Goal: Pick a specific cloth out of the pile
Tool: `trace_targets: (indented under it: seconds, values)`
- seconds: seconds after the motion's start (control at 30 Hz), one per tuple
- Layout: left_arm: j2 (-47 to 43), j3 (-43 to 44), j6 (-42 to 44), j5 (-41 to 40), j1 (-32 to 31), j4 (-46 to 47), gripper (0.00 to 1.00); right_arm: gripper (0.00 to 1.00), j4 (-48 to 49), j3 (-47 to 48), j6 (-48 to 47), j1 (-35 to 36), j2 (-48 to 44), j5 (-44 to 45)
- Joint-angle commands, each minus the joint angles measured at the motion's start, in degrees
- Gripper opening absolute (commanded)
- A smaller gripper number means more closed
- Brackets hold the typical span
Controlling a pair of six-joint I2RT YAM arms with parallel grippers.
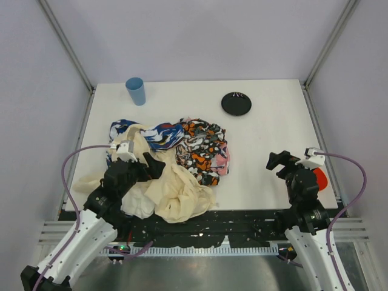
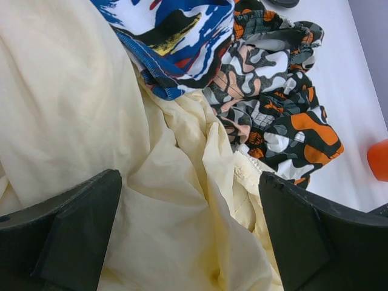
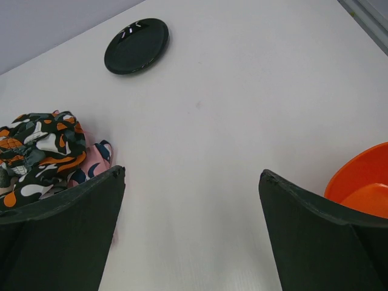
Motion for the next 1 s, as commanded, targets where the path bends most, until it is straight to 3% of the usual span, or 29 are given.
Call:
trace_targets:
  seconds: [0.0, 0.17, 0.27, 0.33, 0.43, 0.53, 0.6, 0.7, 0.83, 0.97]
  values:
    - [-1.0, 1.6, 1.9, 5.1, -0.2, 2.7, 1.0, 0.95, 2.5, 0.6, 0.0, 0.3, 0.2, 0.2]
    - [3.0, 4.6, 2.8, 12.3, -1.0, 2.9, 0.99, 0.95, 2.3, 1.3, -0.1, 0.3, 1.9, -0.5]
    - [7.9, 7.0, 4.3, 14.1, -6.1, 2.0, 1.0, 0.95, 2.3, 1.4, -0.2, 0.3, 2.2, -0.8]
    - [11.9, 9.8, 6.3, 9.9, -12.8, -0.5, 1.0, 0.95, 2.3, 1.4, -0.2, 0.3, 1.9, -1.1]
    - [19.9, 16.4, 10.4, -4.7, -26.6, -9.1, 1.0, 0.95, 2.3, 1.2, -0.2, 0.3, 1.3, -1.6]
    - [28.8, 20.9, 9.6, -14.5, -33.6, -15.9, 1.0, 0.95, 2.4, 1.0, -0.2, 0.3, 0.7, -1.9]
    - [34.7, 22.1, 7.7, -13.3, -34.3, -16.4, 1.0, 0.95, 2.5, 0.9, -0.2, 0.3, 0.3, -1.8]
    - [41.4, 21.7, 3.6, -8.7, -34.4, -9.6, 1.0, 0.95, 2.5, 0.8, -0.2, 0.3, 0.0, -1.9]
    - [50.7, 23.8, -3.8, -12.6, -34.5, -1.4, 1.0, 0.95, 2.5, 0.7, -0.2, 0.3, -0.5, -1.8]
    - [58.8, 29.0, -9.8, -18.4, -34.3, -1.0, 1.0, 0.95, 2.5, 0.6, -0.3, 0.2, -0.9, -2.0]
